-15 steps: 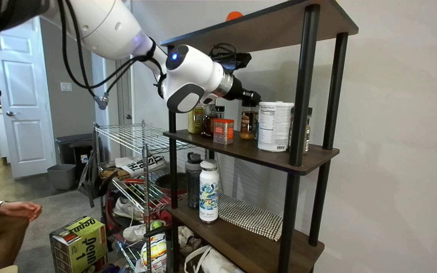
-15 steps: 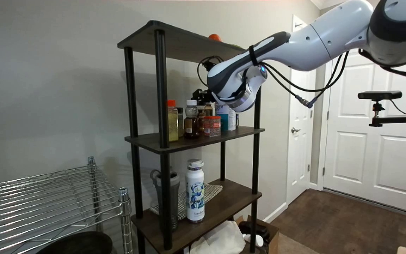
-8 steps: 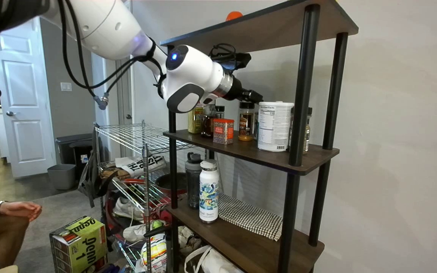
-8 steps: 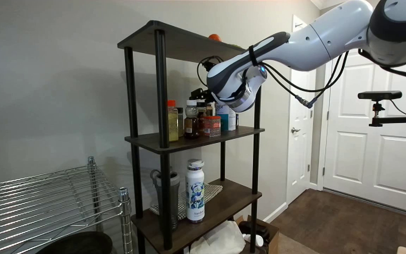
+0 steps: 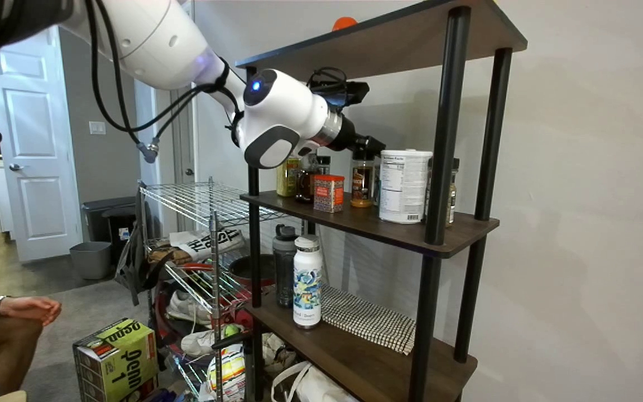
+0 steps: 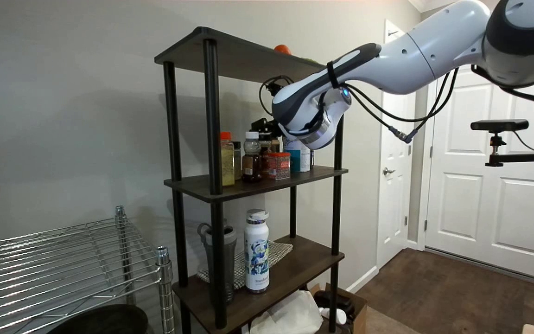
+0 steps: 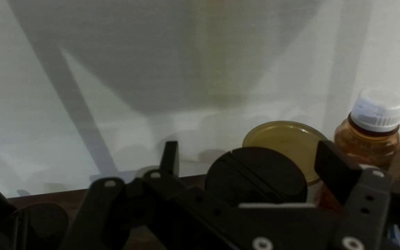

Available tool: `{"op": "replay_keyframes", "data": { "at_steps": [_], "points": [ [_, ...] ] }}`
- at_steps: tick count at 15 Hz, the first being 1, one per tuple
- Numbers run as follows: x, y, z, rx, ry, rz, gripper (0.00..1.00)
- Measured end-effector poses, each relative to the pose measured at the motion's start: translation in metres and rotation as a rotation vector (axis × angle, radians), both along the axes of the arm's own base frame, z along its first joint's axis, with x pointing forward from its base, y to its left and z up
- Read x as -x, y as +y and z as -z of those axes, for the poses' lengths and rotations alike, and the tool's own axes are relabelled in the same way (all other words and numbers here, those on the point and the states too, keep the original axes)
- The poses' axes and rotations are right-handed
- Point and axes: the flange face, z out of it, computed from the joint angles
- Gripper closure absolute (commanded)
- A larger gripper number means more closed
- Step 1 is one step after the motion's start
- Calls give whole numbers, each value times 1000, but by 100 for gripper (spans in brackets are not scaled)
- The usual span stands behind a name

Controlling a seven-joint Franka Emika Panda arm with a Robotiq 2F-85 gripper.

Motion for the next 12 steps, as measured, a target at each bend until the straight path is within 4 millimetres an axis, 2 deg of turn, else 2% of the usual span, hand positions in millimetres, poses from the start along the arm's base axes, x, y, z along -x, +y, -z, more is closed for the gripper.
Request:
{"op": "replay_keyframes", "data": {
  "at_steps": [4, 10, 11, 12],
  "points": [
    [2, -1, 9, -5, 20, 4, 0],
    [3, -3, 12, -3, 25, 8, 0],
    [3, -3, 11, -2, 25, 8, 25],
    [3, -3, 11, -2, 23, 8, 26]
  ]
}}
